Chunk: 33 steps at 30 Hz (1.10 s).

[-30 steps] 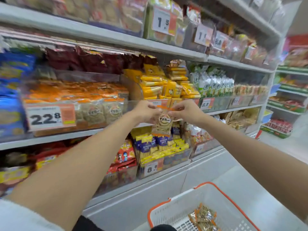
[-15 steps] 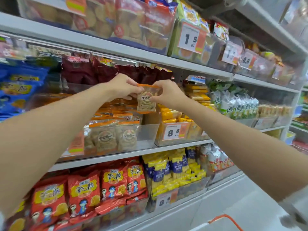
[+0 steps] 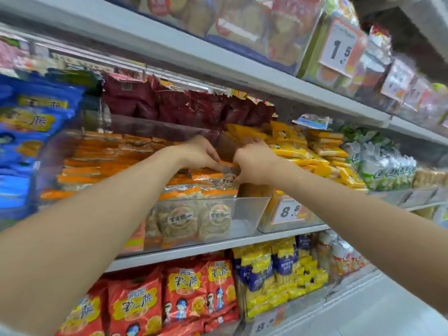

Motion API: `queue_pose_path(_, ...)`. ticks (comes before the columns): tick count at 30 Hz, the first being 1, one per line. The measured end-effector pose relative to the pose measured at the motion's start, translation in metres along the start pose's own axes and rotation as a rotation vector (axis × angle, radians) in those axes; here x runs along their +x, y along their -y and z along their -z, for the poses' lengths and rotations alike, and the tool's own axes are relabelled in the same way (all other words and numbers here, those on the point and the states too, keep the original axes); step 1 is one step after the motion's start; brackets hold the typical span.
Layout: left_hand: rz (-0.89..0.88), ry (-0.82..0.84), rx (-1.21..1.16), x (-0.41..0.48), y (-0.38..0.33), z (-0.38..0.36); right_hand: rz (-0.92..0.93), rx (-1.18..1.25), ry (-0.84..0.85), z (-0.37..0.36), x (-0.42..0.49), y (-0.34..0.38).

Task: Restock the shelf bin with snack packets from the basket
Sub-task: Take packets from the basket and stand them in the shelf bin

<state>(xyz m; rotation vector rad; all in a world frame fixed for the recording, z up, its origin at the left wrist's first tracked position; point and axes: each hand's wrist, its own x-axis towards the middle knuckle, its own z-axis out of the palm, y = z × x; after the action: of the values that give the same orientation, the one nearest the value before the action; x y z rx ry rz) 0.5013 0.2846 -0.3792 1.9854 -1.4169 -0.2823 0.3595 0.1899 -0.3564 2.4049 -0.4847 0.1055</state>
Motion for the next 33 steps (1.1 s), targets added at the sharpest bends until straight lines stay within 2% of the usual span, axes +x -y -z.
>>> queue_pose_path(4,-0.015,-0.030,0.094,0.004,0.002,-0.004,0.067,-0.117,0.076,-0.001,0.006,0.007)
queue_pose_path(9,0.006,-0.085,0.157,0.006,0.006,-0.003,0.063,-0.062,0.196,0.007,0.016,0.004)
queue_pose_path(14,0.045,-0.066,0.107,0.005,0.006,-0.002,0.065,-0.062,0.134,0.002,0.018,0.004)
queue_pose_path(22,0.070,-0.031,0.047,0.003,0.005,-0.002,0.094,-0.004,0.169,0.005,0.019,0.000)
queue_pose_path(33,0.081,-0.031,0.003,-0.001,0.002,-0.003,0.108,-0.007,0.070,-0.002,0.014,-0.001)
